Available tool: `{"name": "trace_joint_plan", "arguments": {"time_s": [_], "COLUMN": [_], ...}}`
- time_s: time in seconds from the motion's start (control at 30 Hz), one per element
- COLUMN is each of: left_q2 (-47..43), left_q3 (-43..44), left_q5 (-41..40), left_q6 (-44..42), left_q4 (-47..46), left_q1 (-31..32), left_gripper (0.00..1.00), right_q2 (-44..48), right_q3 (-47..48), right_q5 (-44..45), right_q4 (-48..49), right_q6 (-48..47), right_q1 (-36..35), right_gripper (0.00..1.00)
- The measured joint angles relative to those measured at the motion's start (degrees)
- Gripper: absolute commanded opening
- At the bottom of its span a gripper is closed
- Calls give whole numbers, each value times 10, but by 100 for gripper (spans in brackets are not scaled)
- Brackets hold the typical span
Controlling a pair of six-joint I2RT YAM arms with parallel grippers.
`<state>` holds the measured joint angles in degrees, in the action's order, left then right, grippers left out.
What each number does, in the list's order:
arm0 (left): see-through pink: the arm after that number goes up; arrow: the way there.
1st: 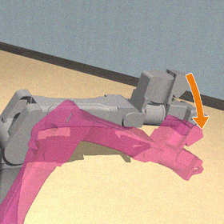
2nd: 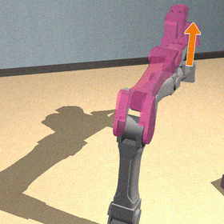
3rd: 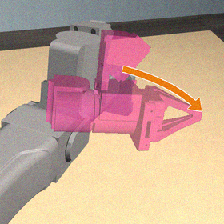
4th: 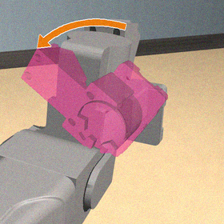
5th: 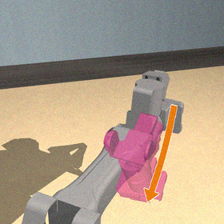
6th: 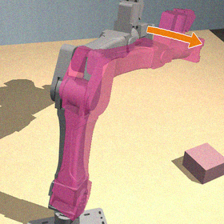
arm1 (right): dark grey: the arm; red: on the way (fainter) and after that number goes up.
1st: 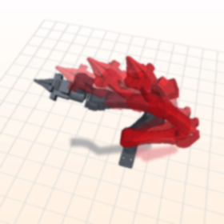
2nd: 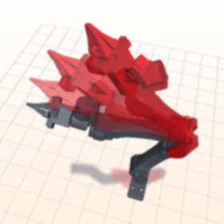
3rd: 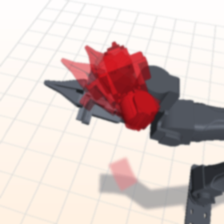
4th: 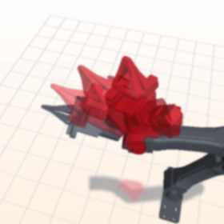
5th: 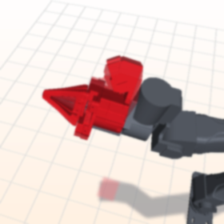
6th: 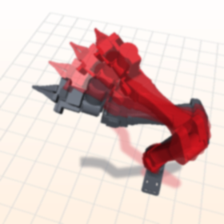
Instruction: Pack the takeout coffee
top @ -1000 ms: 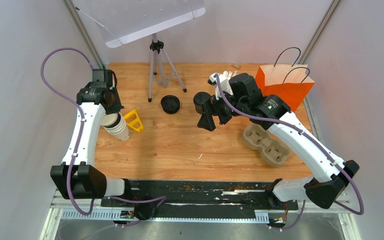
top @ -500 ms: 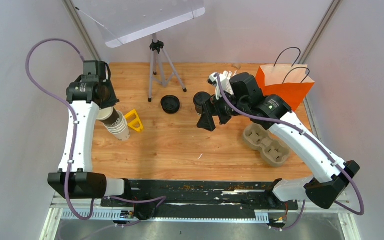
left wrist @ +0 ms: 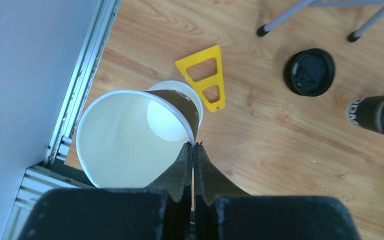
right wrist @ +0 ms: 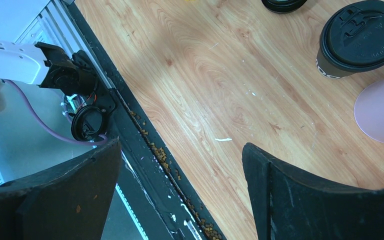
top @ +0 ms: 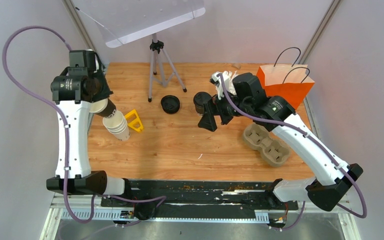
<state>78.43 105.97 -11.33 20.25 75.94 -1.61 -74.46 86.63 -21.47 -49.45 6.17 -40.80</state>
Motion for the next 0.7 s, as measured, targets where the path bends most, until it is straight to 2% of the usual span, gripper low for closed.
{"name": "trace_joint_plan", "arguments": {"time_s": [0.2,0.37,0.5,0.7], "left_q2": [-3,-13,-24,-31], "left_q3": [80,93,65,-55], "left_q5": [40,61,60,-1], "left_q6": [5,19,34,63], "left_q4": [20,28,18,-33], "left_q1": [6,65,162,360], "left_gripper": [0,0,0,0], "right_q2": [3,16,38,87], "right_q3": [0,-2,-10,-50], "right_q5": [10,27,54,103], "right_q4": [-1,-5,-7,-6], "right_q6": [10,22,35,49], "right_q1": [0,0,0,0], "right_gripper": [91,91,92,93]}}
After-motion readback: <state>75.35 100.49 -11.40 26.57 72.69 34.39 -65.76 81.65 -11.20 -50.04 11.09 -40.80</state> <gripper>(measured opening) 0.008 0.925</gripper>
